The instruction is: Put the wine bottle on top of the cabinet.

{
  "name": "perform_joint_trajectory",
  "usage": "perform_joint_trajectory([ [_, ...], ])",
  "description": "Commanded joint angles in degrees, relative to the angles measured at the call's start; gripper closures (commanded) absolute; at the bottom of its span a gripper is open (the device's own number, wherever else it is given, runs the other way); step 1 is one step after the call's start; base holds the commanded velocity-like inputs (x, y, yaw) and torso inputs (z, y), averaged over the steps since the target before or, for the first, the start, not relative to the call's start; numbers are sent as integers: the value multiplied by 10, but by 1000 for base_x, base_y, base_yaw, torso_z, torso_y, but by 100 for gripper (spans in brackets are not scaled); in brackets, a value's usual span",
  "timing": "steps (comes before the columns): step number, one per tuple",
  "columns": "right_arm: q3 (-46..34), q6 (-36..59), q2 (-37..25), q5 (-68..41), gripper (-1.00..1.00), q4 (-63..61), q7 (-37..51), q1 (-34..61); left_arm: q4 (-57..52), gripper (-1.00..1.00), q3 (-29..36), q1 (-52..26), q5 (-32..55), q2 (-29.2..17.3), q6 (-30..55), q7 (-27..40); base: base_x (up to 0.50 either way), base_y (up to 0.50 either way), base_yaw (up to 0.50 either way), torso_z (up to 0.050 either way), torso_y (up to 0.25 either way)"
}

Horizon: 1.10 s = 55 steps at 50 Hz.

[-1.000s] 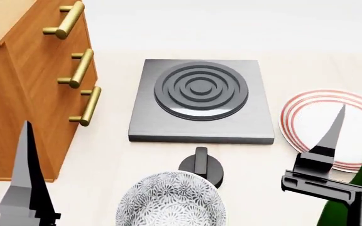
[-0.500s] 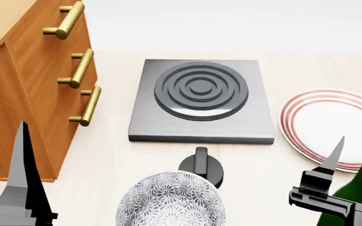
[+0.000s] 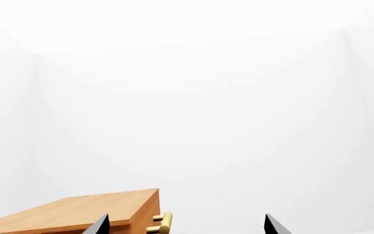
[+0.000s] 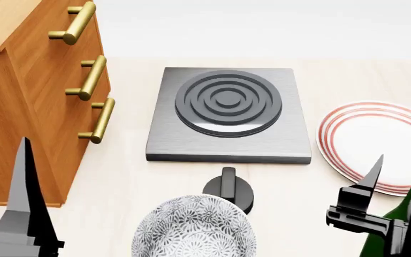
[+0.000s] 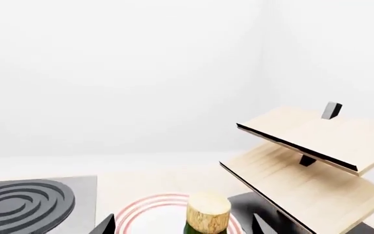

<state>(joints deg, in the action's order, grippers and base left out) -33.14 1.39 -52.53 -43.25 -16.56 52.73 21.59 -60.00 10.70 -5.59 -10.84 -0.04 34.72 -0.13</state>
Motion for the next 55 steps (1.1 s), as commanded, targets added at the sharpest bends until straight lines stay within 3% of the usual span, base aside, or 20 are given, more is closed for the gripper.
perform_joint_trajectory([
  [1,1,-9,15,-5,-100,28,-19,3,0,-100,-3,1,1,0,-1,-1,0,0,0,0,0],
  [55,5,20,21,-8,-100,87,-39,34,0,-100,-5,6,0,0,-4,-4,0,0,0,0,0],
])
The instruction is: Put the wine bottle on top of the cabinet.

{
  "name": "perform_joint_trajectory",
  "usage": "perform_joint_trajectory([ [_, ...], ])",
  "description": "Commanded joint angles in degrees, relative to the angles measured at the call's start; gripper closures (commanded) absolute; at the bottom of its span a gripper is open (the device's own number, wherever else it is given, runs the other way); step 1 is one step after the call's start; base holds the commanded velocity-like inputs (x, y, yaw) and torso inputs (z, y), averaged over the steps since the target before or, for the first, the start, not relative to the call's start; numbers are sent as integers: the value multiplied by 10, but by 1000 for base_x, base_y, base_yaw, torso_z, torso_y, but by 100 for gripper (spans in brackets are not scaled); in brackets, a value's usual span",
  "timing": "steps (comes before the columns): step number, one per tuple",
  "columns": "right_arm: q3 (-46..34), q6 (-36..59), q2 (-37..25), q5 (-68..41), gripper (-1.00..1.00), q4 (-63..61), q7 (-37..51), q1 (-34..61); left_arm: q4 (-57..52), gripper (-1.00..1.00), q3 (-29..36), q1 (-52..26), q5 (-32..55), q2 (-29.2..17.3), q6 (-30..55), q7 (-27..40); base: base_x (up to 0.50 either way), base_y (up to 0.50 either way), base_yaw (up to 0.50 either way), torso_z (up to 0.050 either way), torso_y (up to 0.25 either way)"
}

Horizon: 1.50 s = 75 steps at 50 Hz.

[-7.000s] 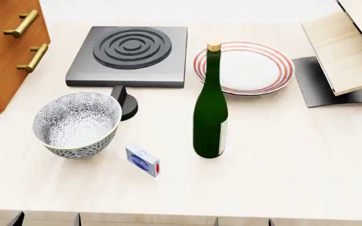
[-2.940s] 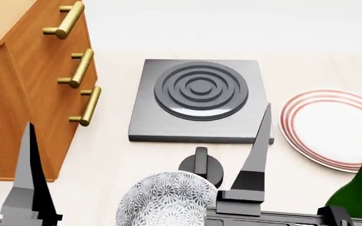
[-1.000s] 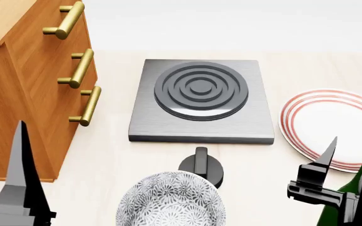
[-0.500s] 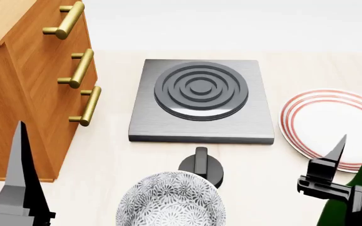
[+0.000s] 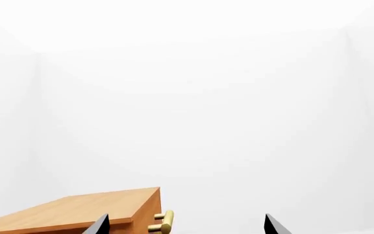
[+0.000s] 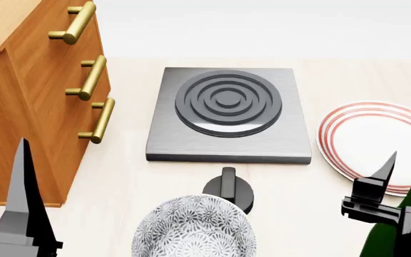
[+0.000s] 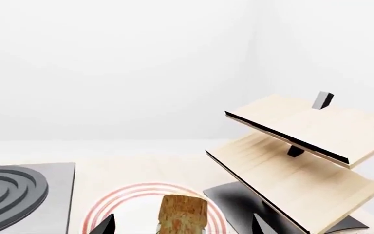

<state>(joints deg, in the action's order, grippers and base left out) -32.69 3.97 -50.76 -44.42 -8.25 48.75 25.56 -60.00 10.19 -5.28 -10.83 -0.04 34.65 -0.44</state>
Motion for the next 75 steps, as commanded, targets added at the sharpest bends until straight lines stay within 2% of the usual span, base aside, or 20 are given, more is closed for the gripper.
perform_joint_trajectory([
  [1,1,-5,3,3,-100,5,1,-6,0,-100,-1,2,0,0,-3,-1,0,0,0,0,0],
  [2,2,-5,3,2,100,4,4,-6,0,-100,-1,2,0,0,-2,-1,0,0,0,0,0],
  [26,6,9,-9,1,100,-22,8,2,0,-100,1,3,-4,0,0,-3,0,0,0,0,0],
  [36,22,42,-40,-21,100,-83,17,39,0,-100,7,4,-2,0,2,-1,0,0,0,0,0],
  [49,29,144,-65,-56,100,-174,21,155,0,-100,16,2,-3,0,9,-1,0,0,0,0,1],
  [54,29,162,-49,-68,100,-178,8,193,0,-100,17,1,-4,0,11,-3,0,0,0,0,0],
  [60,4,175,-1,-59,100,-152,-19,228,0,-100,20,0,-1,0,22,-8,0,0,0,0,2],
  [75,-4,178,57,-105,100,-166,-47,261,0,-100,31,5,-5,0,31,-23,0,0,0,0,0],
])
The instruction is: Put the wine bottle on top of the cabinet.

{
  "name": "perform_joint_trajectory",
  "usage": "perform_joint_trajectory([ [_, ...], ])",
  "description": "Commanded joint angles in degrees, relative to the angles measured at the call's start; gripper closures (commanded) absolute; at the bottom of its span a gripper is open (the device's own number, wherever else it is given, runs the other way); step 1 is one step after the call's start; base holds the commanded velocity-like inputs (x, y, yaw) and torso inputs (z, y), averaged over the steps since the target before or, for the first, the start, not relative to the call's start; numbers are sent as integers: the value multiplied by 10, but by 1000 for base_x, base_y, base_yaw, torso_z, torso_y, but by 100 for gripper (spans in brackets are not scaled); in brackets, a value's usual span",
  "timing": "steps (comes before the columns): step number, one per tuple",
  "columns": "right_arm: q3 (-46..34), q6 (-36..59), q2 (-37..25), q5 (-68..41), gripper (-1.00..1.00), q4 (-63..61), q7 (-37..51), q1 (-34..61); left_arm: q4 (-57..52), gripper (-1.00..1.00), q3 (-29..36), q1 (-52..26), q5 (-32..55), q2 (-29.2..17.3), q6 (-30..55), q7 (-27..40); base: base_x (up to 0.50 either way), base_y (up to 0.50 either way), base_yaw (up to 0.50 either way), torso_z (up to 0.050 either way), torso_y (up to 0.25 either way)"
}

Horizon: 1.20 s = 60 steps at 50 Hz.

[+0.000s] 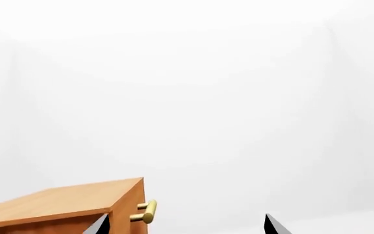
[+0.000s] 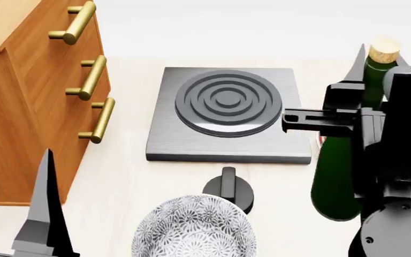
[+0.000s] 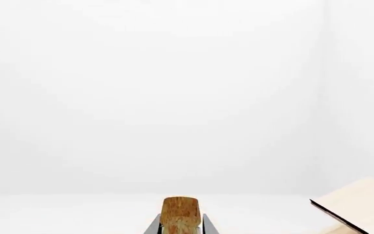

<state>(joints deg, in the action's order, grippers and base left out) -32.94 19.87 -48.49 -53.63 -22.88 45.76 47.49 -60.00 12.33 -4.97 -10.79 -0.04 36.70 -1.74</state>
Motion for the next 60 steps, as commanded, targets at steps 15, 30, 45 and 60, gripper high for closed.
perform_joint_trajectory([
  [15,-33,50,92,-25,100,-27,-31,88,0,-100,7,7,14,0,64,-34,0,0,0,0,1],
  [30,-57,82,126,-28,100,-39,-32,129,0,-100,17,16,-15,0,103,-41,0,0,0,0,1],
  [45,-62,74,145,-25,100,-48,-42,138,0,-100,46,18,-12,-2,131,-42,0,0,0,0,1],
  [60,-62,92,149,-41,100,-63,-34,159,67,-100,113,-115,28,-11,185,-47,0,0,0,0,1],
])
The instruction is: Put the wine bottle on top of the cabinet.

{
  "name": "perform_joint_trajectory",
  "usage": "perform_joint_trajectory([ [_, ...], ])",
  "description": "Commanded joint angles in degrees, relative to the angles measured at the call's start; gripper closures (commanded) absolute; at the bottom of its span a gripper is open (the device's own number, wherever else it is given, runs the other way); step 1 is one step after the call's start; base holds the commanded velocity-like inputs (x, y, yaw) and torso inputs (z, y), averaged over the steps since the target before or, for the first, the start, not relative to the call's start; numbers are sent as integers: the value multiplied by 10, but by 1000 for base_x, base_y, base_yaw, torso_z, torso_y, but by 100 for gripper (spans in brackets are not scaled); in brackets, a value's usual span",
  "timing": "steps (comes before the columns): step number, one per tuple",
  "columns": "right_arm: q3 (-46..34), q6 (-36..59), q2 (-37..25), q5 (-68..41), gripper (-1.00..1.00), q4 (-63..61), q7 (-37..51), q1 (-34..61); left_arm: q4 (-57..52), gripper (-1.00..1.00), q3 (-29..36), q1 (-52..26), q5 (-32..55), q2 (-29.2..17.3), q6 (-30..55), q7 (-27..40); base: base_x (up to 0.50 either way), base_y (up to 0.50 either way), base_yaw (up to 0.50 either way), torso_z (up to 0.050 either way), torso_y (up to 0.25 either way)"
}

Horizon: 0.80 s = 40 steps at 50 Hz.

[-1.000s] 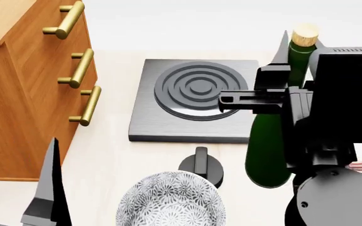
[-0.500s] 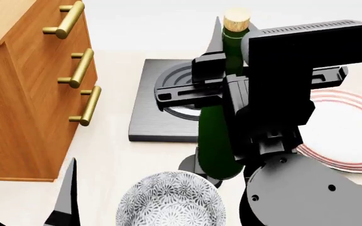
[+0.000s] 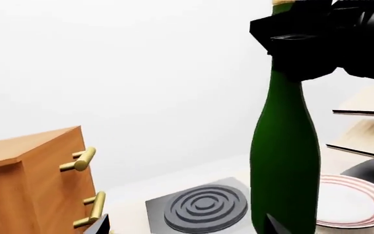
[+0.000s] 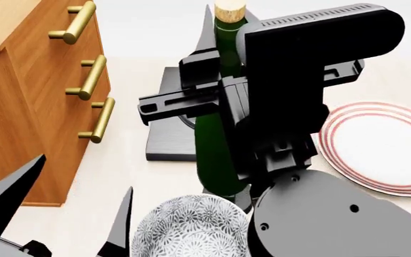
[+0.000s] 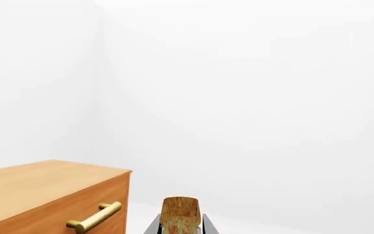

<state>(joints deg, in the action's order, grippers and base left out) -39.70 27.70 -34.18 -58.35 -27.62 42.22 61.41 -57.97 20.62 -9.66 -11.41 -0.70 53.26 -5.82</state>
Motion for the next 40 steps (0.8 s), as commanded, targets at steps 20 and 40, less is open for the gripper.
perform_joint_trajectory([
  [20,-1,3,20,11,100,-4,-12,16,184,-100,54,-173,155,-2,-21,33,0,0,0,0,1],
  [40,-3,-3,21,12,100,-9,-18,12,316,-100,79,-238,222,-8,-105,72,0,0,0,1,1],
])
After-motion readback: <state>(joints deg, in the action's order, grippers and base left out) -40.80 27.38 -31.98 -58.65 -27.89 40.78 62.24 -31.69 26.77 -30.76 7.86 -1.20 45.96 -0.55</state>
